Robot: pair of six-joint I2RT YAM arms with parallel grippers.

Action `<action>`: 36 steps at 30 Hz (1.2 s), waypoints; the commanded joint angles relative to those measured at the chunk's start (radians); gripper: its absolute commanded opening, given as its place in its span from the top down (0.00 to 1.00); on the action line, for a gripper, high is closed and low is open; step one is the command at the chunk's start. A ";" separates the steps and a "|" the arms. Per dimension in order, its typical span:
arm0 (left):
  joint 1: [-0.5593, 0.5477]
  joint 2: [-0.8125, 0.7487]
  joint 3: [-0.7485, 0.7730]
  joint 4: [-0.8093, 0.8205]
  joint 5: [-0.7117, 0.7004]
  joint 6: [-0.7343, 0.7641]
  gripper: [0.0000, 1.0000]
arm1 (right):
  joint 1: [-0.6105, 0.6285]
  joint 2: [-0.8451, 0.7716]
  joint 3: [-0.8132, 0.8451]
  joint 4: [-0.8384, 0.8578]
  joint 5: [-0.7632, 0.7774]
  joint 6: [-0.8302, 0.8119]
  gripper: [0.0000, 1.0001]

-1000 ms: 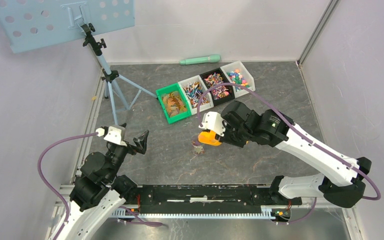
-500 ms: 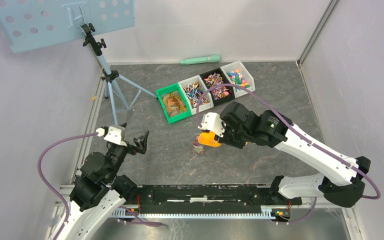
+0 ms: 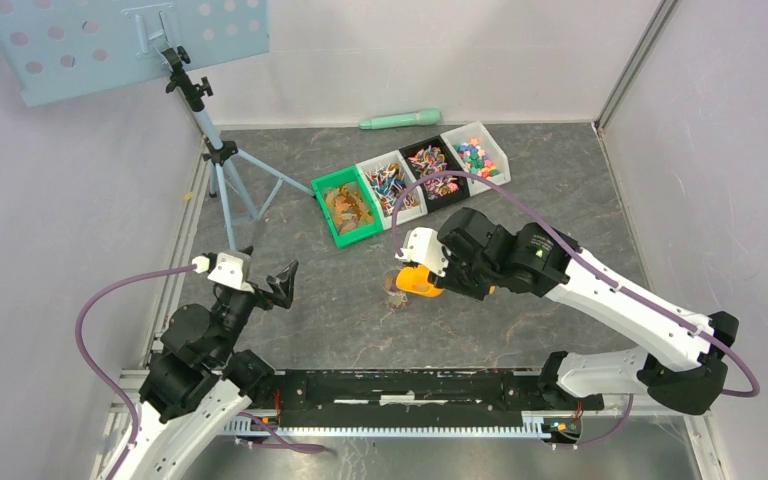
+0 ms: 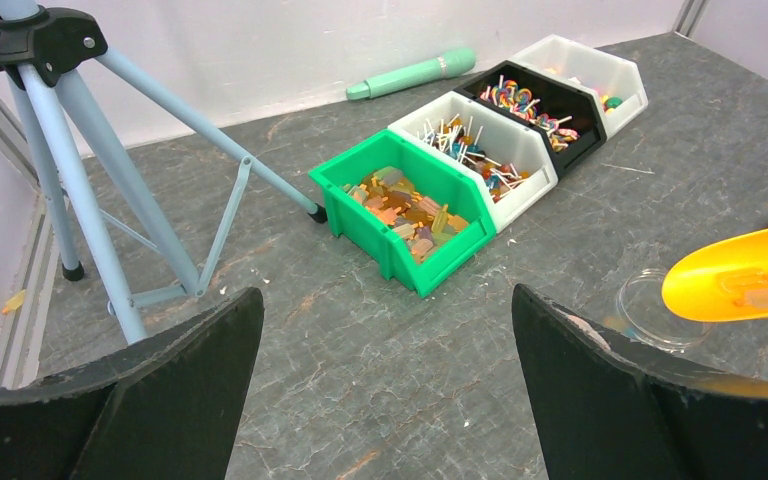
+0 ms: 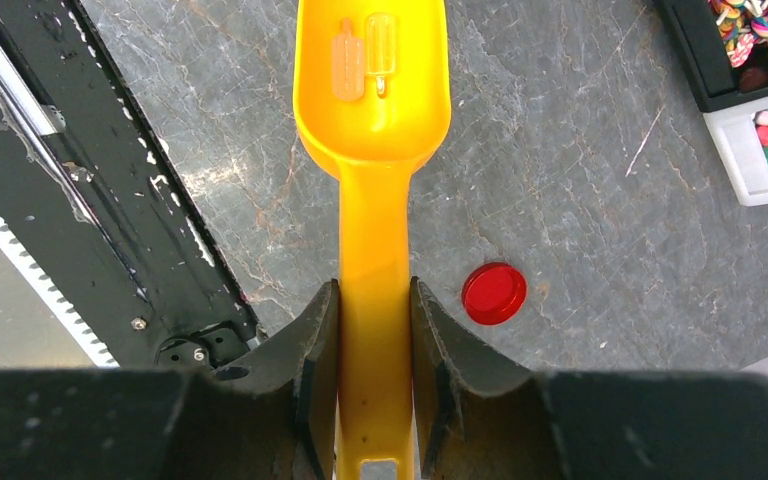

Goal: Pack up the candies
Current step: Place the fake candies in the packing bottle.

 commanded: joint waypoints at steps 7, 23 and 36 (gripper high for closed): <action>0.006 -0.010 -0.007 0.035 0.013 0.046 0.00 | 0.011 0.000 0.070 -0.007 0.026 0.021 1.00; 0.005 0.012 -0.005 0.056 0.058 -0.024 0.00 | 0.015 -0.023 0.164 -0.016 0.018 0.023 1.00; 0.005 0.253 0.200 0.033 0.400 -0.495 0.08 | 0.020 -0.357 -0.251 0.615 -0.197 -0.218 1.00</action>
